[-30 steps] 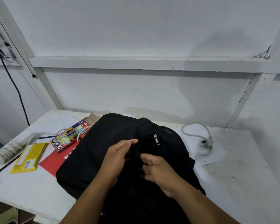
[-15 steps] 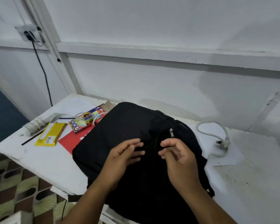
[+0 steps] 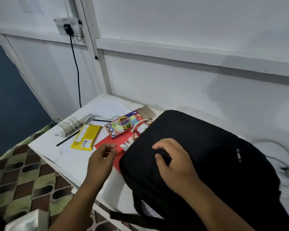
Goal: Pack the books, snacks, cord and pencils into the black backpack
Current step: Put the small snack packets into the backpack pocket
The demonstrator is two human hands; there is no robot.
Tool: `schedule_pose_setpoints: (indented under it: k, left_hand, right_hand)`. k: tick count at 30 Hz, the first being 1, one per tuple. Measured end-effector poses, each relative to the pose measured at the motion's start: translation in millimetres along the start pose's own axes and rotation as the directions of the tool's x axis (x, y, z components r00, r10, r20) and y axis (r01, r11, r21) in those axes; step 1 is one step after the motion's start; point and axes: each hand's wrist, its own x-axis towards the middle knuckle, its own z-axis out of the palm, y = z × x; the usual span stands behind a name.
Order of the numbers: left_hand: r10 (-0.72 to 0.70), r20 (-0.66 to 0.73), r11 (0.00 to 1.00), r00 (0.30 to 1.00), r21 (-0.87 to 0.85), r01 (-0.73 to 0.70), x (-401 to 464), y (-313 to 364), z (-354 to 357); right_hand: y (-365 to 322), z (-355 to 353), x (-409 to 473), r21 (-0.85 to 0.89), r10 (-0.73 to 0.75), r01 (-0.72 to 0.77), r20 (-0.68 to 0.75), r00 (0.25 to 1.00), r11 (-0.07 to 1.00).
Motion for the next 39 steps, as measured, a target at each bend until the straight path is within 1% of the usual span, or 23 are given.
schedule_pose_setpoints:
  k: [2, 4, 6, 7, 8, 10, 12, 13, 15, 17, 19, 20, 22, 24, 27, 29, 31, 33, 35, 36, 38, 39]
  left_hand:
    - [0.038, 0.013, 0.990, 0.999, 0.134, -0.040, 25, -15, -20]
    - [0.085, 0.026, 0.967, 0.996, 0.239, -0.089, 51, -35, -39]
    - [0.176, 0.048, 0.899, 0.983, 0.398, -0.181, 75, -54, -55]
    - [0.181, 0.061, 0.859, 0.982, 0.477, -0.188, 85, -63, -62]
    - [0.154, 0.060, 0.827, 0.986, 0.538, -0.162, 93, -70, -68]
    - [0.099, 0.046, 0.781, 0.994, 0.615, -0.106, 106, -83, -79]
    - [0.065, 0.055, 0.735, 0.996, 0.672, -0.085, 115, -95, -87]
    - [0.077, 0.059, 0.705, 0.995, 0.703, -0.096, 117, -100, -88]
    - [0.137, 0.058, 0.649, 0.989, 0.749, -0.134, 119, -108, -87]
    - [0.197, 0.044, 0.624, 0.979, 0.765, -0.160, 119, -110, -83]
    - [0.224, 0.019, 0.634, 0.974, 0.756, -0.161, 120, -111, -82]
    - [0.231, 0.007, 0.654, 0.973, 0.739, -0.161, 121, -111, -84]
    - [0.237, -0.013, 0.697, 0.971, 0.699, -0.160, 121, -114, -86]
    - [0.245, -0.047, 0.729, 0.968, 0.668, -0.152, 121, -114, -86]
    - [0.222, -0.087, 0.776, 0.971, 0.618, -0.121, 121, -113, -85]
    - [0.206, -0.094, 0.805, 0.974, 0.582, -0.114, 123, -113, -86]
    - [0.215, -0.080, 0.822, 0.973, 0.554, -0.136, 123, -114, -87]
    - [0.219, -0.068, 0.836, 0.973, 0.527, -0.151, 121, -113, -89]
    - [0.216, -0.055, 0.854, 0.975, 0.495, -0.161, 119, -110, -91]
    - [0.221, -0.051, 0.862, 0.974, 0.477, -0.171, 118, -108, -91]
    - [0.233, -0.036, 0.871, 0.972, 0.451, -0.193, 117, -106, -91]
    - [0.245, -0.025, 0.871, 0.969, 0.444, -0.209, 116, -105, -90]
  right_hand:
    - [-7, 29, 24, -0.087, 0.016, -0.007, 0.103, 0.994, 0.996]
    - [-11, 59, 50, -0.205, 0.013, 0.025, 0.181, 0.983, 0.978]
    - [-11, 86, 74, -0.317, 0.026, 0.055, 0.247, 0.969, 0.947]
    - [-10, 98, 85, -0.373, 0.061, 0.051, 0.283, 0.957, 0.926]
    - [-9, 108, 93, -0.439, 0.112, 0.039, 0.312, 0.943, 0.897]
    - [-5, 127, 106, -0.622, 0.230, 0.034, 0.340, 0.912, 0.783]
    - [-1, 141, 112, -0.758, 0.325, 0.053, 0.341, 0.882, 0.651]
    - [1, 148, 112, -0.796, 0.363, 0.062, 0.342, 0.867, 0.602]
    - [5, 158, 113, -0.842, 0.426, 0.082, 0.351, 0.834, 0.533]
    - [6, 165, 115, -0.873, 0.479, 0.092, 0.348, 0.806, 0.479]
    - [7, 172, 118, -0.897, 0.513, 0.093, 0.329, 0.793, 0.432]
    - [7, 175, 119, -0.905, 0.517, 0.075, 0.305, 0.800, 0.419]
    - [8, 180, 117, -0.907, 0.485, 0.008, 0.232, 0.843, 0.421]
    - [13, 183, 110, -0.882, 0.436, -0.070, 0.159, 0.886, 0.465]
    - [20, 186, 100, -0.805, 0.345, -0.168, 0.048, 0.938, 0.569]
    - [23, 186, 100, -0.723, 0.292, -0.232, -0.043, 0.955, 0.651]
    - [19, 183, 103, -0.599, 0.266, -0.303, -0.152, 0.952, 0.741]
    - [9, 177, 107, -0.427, 0.287, -0.364, -0.234, 0.929, 0.828]
    - [-3, 169, 110, -0.172, 0.328, -0.388, -0.296, 0.897, 0.905]
    - [-9, 163, 110, -0.046, 0.352, -0.386, -0.320, 0.880, 0.921]
    - [-22, 148, 110, 0.186, 0.440, -0.399, -0.342, 0.830, 0.898]
    - [-27, 139, 110, 0.324, 0.504, -0.405, -0.337, 0.795, 0.855]
